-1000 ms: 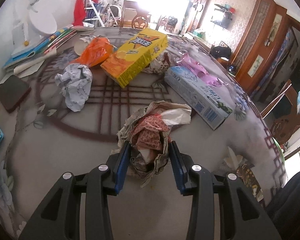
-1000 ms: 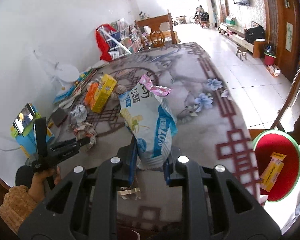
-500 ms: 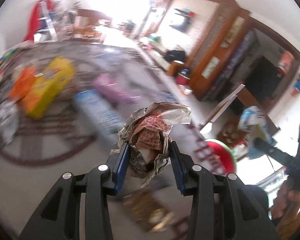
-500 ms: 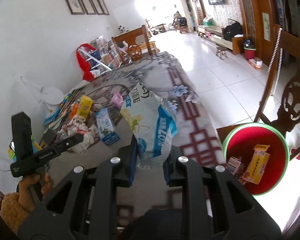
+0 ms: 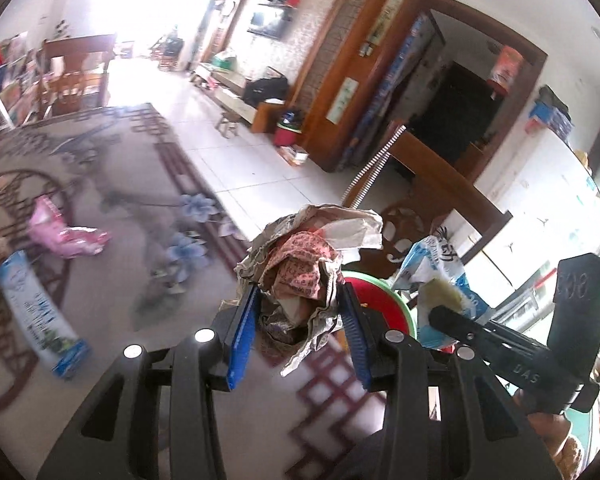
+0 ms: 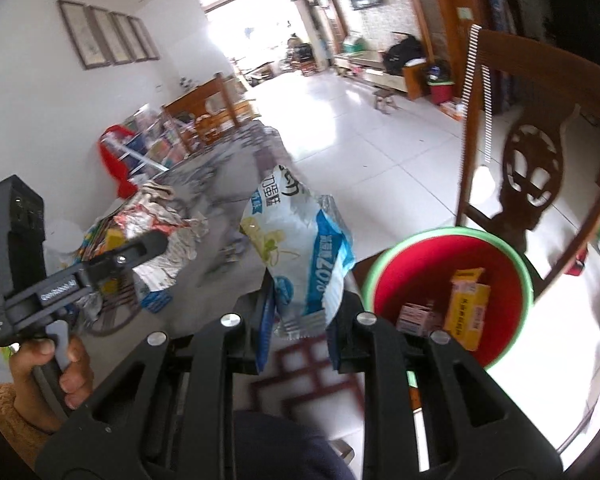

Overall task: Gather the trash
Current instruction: 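Carry wrapper and snack bag to the red bucket and open both tools over it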

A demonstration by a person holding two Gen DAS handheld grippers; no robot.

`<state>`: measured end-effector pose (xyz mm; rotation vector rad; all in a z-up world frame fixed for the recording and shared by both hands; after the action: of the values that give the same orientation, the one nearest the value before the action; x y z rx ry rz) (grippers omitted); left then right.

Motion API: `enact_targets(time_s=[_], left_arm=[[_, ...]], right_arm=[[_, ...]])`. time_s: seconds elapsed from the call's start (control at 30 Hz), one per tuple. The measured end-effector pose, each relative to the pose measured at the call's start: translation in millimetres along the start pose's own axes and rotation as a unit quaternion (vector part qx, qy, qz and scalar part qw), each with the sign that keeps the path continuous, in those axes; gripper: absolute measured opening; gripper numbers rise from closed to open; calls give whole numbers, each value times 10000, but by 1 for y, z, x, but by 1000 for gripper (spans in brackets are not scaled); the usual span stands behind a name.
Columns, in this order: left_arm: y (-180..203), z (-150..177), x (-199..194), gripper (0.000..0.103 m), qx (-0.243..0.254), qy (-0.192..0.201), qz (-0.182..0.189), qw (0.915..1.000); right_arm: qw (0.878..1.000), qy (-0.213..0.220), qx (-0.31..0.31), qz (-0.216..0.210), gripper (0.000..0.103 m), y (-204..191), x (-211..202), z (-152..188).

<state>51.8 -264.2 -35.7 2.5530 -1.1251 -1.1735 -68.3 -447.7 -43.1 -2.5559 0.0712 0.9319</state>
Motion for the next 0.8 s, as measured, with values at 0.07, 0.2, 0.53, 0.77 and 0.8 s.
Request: enact_targets(time_s=[0.07,0.2,0.53,0.77,0.8], left_arm=[[7,1,9,38,65,-80,42,9999],[20,4,26,38,231,-254,84,9994],[35,18,59,38,418,-669,197,9967],[35,27,73,39,486,-955,222,9940],[38,27,75,39,524,-984,238,9935]], right_arm=[[9999,-24,131,90,22,13,2,2],[9988,-119,412,233,22,39,9,10],[9972,-239,633,304,22,58,18,21],[9961,-314,729,378,22,67,24,27],[9959,-322,749,398,22,69,24,28]])
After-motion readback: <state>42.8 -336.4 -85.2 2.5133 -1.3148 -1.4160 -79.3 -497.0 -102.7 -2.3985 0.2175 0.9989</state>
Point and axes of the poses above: each gripper's, at about its wrist camera, not at the fingertips, and x roughly the way its jaws point, y to its right, z to its underside, the point moved 3 cm from there along x, roughly the way its jaws point, and after that the axes turned 1 degree about z, right-handed, at the moved point
